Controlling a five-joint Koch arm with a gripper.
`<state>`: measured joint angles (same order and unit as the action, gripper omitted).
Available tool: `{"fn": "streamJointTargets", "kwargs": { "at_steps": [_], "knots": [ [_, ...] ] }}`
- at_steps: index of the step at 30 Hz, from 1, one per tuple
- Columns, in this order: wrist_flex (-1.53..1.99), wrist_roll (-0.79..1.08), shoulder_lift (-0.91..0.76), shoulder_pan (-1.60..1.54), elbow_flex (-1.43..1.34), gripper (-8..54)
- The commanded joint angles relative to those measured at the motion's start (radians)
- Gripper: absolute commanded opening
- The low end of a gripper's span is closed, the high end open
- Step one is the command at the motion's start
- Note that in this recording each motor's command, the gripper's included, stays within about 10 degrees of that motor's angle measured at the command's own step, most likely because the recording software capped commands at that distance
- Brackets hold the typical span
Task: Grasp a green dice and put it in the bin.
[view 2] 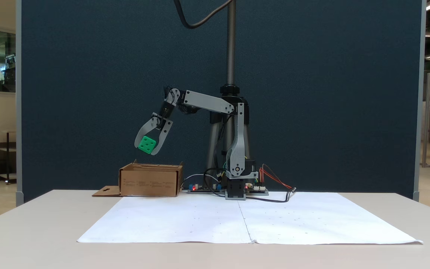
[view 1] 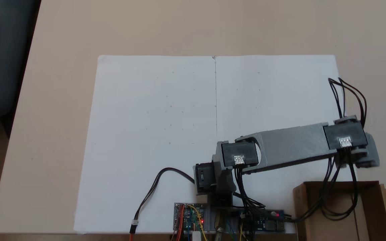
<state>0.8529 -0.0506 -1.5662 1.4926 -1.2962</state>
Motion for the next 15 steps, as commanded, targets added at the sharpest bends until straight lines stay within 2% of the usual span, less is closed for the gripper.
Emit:
{"fn": "streamJointTargets", "kwargs": {
  "at_steps": [1,15],
  "knots": [
    [0.017,0.132,-0.025,0.069,0.058,12.0],
    [0.012,0.285,0.146,0.268,0.063,12.0]
  ]
}}
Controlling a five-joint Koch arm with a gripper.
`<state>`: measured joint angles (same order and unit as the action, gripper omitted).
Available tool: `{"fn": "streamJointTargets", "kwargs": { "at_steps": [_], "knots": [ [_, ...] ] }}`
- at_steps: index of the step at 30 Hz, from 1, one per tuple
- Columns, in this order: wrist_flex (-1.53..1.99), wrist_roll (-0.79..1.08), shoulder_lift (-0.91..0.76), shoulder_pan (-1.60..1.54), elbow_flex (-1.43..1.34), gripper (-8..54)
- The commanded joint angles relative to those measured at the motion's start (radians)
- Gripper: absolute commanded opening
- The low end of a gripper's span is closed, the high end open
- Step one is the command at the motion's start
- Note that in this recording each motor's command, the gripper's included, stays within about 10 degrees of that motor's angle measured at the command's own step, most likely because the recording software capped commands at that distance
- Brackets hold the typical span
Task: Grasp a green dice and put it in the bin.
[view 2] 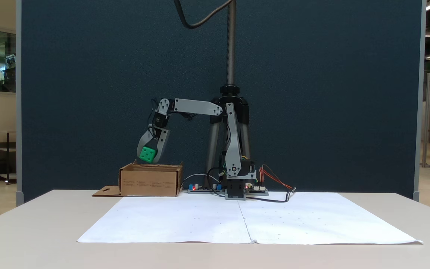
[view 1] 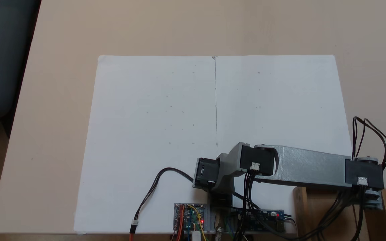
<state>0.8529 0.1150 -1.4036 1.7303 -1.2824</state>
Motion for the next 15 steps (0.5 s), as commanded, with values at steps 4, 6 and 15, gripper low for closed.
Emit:
{"fn": "streamJointTargets", "kwargs": {
  "at_steps": [4,6,15],
  "knots": [
    [0.015,0.150,0.028,0.074,0.057,12.0],
    [0.026,0.152,0.037,0.086,0.055,12.0],
    [0.083,0.150,0.064,0.091,0.055,37.4]
  ]
}}
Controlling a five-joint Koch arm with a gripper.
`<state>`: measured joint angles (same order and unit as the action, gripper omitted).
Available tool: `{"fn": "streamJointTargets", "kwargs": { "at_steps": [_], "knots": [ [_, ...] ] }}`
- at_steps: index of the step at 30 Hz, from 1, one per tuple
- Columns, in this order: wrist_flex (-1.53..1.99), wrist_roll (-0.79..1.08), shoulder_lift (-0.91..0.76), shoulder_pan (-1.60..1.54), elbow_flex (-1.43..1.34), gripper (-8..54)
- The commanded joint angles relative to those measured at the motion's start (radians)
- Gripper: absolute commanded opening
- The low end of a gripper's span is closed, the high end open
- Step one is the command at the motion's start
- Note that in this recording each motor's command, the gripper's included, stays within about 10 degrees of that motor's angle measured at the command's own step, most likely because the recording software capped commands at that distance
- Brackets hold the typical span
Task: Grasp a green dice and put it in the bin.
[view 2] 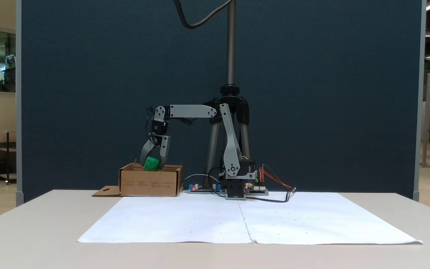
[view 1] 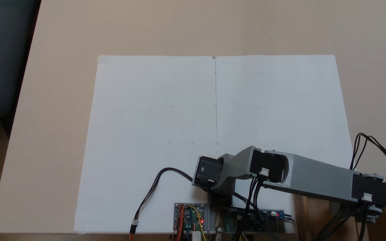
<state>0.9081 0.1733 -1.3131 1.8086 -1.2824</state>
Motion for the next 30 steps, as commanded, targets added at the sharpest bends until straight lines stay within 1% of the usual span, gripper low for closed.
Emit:
{"fn": "streamJointTargets", "kwargs": {
  "at_steps": [1,2,3,9,12,15,21,27,30],
  "knots": [
    [0.029,0.092,-0.025,0.011,0.055,41.4],
    [0.029,0.092,-0.023,0.009,0.055,44.9],
    [0.031,0.092,-0.023,0.008,0.055,46.7],
    [0.031,0.084,-0.025,-0.015,0.097,44.5],
    [0.035,0.012,-0.032,-0.060,0.123,43.9],
    [0.055,-0.072,-0.084,-0.115,0.129,43.9],
    [0.163,-0.178,-0.202,-0.249,0.129,43.9],
    [0.184,-0.296,-0.304,-0.485,0.132,43.9],
    [0.170,-0.313,-0.328,-0.649,0.138,43.9]
  ]
}}
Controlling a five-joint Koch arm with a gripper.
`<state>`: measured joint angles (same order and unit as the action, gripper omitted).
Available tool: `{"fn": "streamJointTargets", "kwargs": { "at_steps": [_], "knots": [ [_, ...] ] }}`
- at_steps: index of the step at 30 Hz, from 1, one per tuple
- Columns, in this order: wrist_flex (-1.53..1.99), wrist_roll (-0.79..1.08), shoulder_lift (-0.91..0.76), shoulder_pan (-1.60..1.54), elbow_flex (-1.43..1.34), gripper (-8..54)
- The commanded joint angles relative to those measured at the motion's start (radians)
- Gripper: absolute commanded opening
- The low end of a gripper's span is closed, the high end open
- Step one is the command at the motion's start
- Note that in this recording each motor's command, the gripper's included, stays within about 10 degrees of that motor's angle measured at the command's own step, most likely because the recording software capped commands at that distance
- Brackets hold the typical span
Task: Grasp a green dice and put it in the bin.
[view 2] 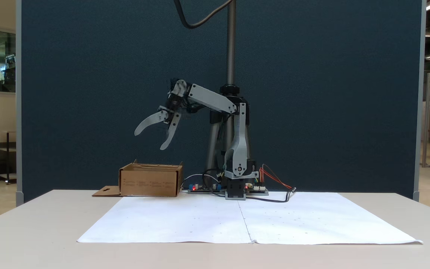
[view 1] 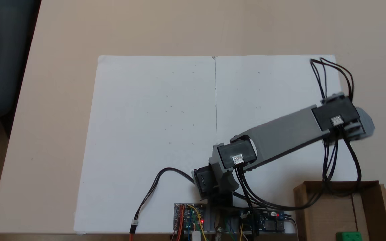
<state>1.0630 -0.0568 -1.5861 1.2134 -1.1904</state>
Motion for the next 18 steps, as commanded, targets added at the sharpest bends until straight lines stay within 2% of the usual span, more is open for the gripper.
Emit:
{"fn": "streamJointTargets", "kwargs": {
  "at_steps": [1,13,16,18],
  "knots": [
    [0.011,-0.086,-0.058,-0.107,0.046,43.9],
    [-0.319,-0.104,-0.086,-0.787,0.029,43.8],
    [-0.365,-0.104,-0.109,-0.928,-0.051,43.7],
    [-0.498,-0.095,-0.163,-1.025,-0.199,43.8]
  ]
}}
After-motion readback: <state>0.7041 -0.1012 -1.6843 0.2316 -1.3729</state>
